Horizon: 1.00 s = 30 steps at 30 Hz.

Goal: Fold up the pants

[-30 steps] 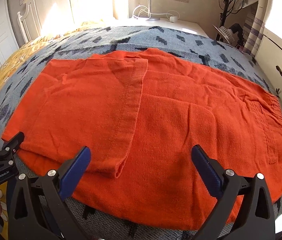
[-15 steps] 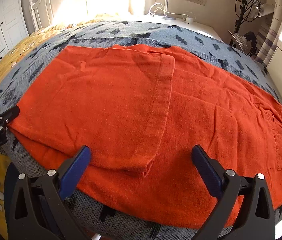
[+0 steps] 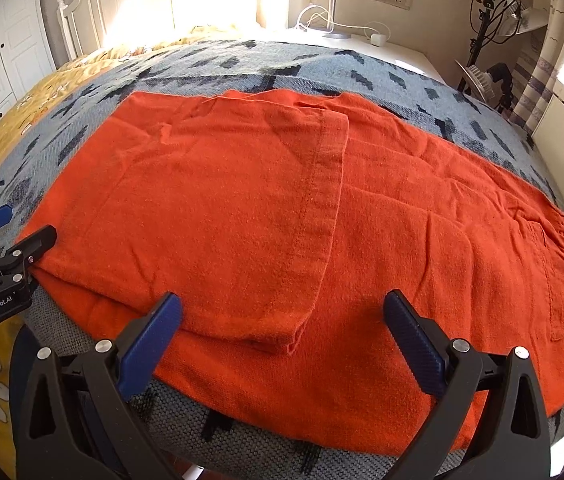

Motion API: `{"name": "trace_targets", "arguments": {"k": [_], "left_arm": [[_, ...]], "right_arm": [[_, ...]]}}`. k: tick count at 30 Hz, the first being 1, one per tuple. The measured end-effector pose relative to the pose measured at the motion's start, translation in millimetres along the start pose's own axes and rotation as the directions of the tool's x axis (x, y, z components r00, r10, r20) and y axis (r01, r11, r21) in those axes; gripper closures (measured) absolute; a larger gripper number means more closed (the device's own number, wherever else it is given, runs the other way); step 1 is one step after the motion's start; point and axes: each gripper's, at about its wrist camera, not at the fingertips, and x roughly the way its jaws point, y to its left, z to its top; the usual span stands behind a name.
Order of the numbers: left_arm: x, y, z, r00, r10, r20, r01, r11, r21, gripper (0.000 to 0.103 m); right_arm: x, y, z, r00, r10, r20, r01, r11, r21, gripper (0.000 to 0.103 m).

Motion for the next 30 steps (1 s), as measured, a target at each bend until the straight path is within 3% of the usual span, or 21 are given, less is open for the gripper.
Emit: {"name": "trace_targets", "arguments": {"k": [6, 8, 10, 14, 21, 26, 30], "left_arm": [[-1, 2, 0, 1.000, -0.019, -0.002, 0.019, 1.000, -0.003, 0.020], [-5, 2, 0, 0.998, -0.055, -0.004, 0.055, 0.998, -0.005, 0.031], [-9, 2, -1, 0.996, -0.093, -0.010, 0.093, 0.996, -0.006, 0.040], [-8, 11, -4, 0.976, -0.215, -0.035, 0.211, 0.972, -0.109, 0.044], [-5, 17, -8, 0.958, -0.285, -0.039, 0.274, 0.945, -0.179, 0.050], [-5, 27, -9, 0.934, -0.357, -0.029, 0.340, 0.909, -0.243, 0.058], [-7, 31, -10, 0.921, -0.388, -0.021, 0.368, 0.888, -0.277, 0.058]], "right_arm": [[-6, 10, 10, 0.999, 0.014, 0.029, -0.014, 1.000, -0.009, 0.007], [0, 15, 11, 1.000, -0.004, 0.006, 0.004, 1.000, -0.028, 0.017], [5, 15, 10, 1.000, -0.002, -0.011, 0.002, 1.000, -0.026, 0.021], [5, 17, 8, 1.000, -0.014, -0.006, 0.014, 0.999, -0.039, 0.021], [6, 14, 7, 1.000, -0.004, -0.010, 0.004, 1.000, -0.025, 0.019], [7, 14, 7, 1.000, -0.003, -0.010, 0.002, 1.000, -0.024, 0.017], [7, 13, 7, 1.000, 0.001, -0.010, -0.001, 1.000, -0.021, 0.017]]}}
